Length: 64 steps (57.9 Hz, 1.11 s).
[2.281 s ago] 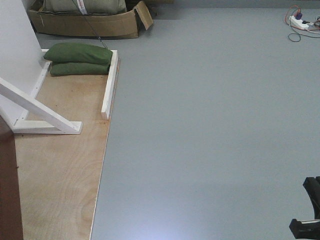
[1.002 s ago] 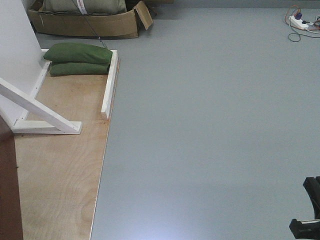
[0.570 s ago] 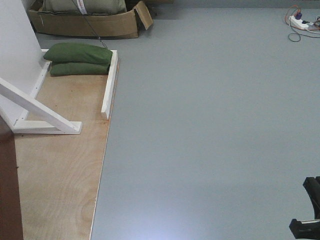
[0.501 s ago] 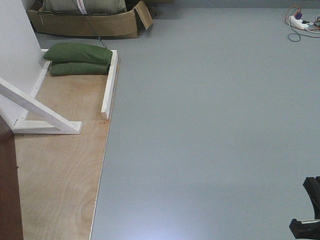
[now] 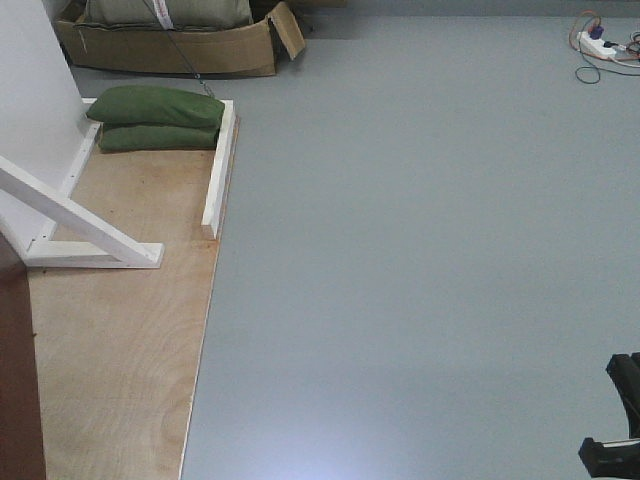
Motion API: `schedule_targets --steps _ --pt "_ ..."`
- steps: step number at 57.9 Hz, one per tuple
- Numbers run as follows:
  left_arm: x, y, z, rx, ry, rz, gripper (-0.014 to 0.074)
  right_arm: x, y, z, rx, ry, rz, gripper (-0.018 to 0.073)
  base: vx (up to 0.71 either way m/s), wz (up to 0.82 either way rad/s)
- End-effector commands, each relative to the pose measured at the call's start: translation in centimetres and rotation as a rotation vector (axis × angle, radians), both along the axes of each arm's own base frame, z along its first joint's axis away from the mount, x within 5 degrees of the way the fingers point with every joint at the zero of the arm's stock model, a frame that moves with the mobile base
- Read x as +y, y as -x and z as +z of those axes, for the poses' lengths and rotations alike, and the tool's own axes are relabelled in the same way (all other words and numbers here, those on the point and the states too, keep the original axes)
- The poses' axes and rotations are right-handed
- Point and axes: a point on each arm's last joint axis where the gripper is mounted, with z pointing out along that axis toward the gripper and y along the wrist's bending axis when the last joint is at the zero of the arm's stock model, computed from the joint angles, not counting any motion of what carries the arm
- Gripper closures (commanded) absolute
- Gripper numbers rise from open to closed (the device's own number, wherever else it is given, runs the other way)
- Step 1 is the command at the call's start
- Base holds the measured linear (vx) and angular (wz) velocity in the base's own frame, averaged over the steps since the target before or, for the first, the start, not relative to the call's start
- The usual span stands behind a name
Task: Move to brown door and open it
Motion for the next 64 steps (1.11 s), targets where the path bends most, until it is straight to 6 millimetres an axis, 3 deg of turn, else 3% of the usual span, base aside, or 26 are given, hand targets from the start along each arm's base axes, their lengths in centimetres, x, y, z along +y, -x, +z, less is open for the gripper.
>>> schedule_targets --steps 1,26,42,64 --pt "0.1 0.5 0.6 -0.012 -0.004 0.118 0.06 -0.1 -0.2 0.6 -0.084 0.01 -0.005 0.0559 0.0 0.0" --pt "0.2 0.6 0.0 -0.029 0.064 0.079 0.06 -0.1 -0.2 0.6 -0.084 0.01 -0.005 0.0559 0.0 0.0" --pt "0.2 1.7 -0.5 -0.304 0.139 -0.002 0.06 -0.1 -0.2 0.6 -0.08 0.01 -0.005 0.0559 0.0 0.0" --pt "1.2 -0.9 -1.7 -0.331 0.233 0.168 0.06 -0.1 -0.2 0.6 -0.081 0.01 -0.005 0.0559 0.0 0.0"
